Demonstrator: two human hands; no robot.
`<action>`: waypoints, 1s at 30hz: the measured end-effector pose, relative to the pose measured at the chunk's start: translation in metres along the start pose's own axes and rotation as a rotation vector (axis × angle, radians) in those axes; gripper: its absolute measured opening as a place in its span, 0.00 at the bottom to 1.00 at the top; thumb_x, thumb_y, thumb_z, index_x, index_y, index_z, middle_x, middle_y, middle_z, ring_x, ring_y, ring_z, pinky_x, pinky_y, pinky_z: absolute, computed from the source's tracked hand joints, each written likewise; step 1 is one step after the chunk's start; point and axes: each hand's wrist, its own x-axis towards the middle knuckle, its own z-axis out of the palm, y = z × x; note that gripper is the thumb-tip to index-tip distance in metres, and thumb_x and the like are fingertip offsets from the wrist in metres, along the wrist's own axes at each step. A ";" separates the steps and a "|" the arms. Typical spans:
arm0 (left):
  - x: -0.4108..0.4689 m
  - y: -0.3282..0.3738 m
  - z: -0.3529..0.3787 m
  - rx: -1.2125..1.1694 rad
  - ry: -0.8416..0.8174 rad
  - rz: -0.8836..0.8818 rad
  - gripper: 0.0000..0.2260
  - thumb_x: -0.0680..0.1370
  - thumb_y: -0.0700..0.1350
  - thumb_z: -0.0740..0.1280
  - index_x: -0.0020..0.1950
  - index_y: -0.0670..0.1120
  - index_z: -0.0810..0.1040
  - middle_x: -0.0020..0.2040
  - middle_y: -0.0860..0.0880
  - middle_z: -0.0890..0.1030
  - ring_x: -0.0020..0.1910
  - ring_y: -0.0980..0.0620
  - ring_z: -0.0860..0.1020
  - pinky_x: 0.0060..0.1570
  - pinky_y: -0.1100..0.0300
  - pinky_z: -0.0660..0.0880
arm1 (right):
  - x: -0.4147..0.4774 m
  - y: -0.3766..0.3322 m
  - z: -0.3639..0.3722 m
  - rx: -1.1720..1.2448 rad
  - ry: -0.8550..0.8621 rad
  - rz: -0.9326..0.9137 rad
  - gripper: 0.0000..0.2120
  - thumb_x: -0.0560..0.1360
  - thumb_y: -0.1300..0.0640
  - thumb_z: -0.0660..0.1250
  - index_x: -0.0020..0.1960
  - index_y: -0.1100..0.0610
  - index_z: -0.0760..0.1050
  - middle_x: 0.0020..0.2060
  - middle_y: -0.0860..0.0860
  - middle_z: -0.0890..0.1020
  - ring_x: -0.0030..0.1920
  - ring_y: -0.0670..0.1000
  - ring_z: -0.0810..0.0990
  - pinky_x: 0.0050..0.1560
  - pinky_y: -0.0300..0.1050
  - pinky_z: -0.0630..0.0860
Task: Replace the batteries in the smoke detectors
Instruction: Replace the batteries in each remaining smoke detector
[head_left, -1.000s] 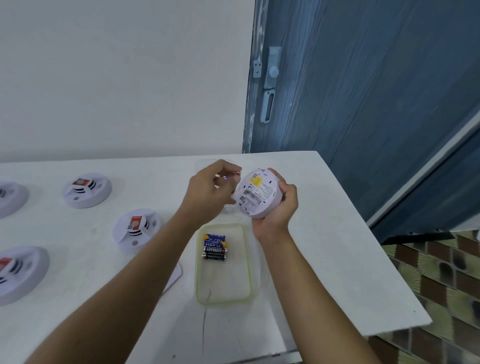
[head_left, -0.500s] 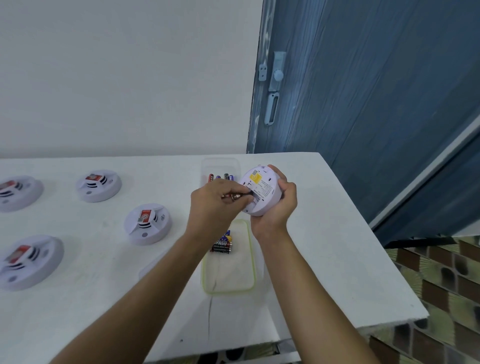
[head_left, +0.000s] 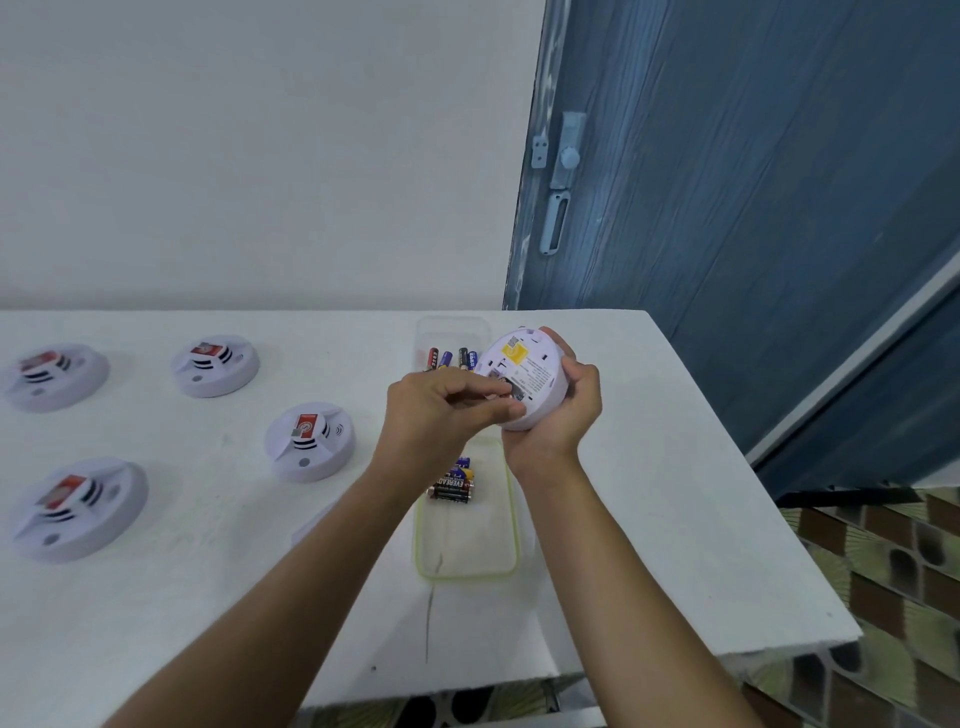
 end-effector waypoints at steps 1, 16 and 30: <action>0.000 0.000 0.001 0.010 0.004 0.018 0.11 0.64 0.41 0.81 0.38 0.56 0.84 0.36 0.59 0.84 0.38 0.62 0.82 0.42 0.70 0.75 | -0.001 0.000 0.002 0.010 -0.007 0.004 0.18 0.77 0.52 0.52 0.60 0.59 0.73 0.47 0.56 0.80 0.43 0.55 0.81 0.40 0.44 0.78; 0.010 -0.005 -0.007 0.073 -0.051 -0.024 0.06 0.71 0.41 0.77 0.45 0.49 0.87 0.42 0.58 0.85 0.46 0.62 0.82 0.48 0.70 0.75 | -0.002 0.002 0.007 -0.016 -0.005 0.019 0.16 0.74 0.52 0.54 0.55 0.57 0.74 0.45 0.54 0.81 0.36 0.52 0.83 0.38 0.43 0.78; 0.017 -0.010 -0.002 0.089 -0.071 -0.109 0.07 0.71 0.39 0.76 0.46 0.50 0.87 0.44 0.58 0.86 0.46 0.62 0.82 0.52 0.65 0.77 | 0.010 0.008 0.003 -0.094 0.063 0.022 0.22 0.65 0.50 0.58 0.55 0.57 0.74 0.43 0.53 0.79 0.40 0.54 0.79 0.34 0.41 0.76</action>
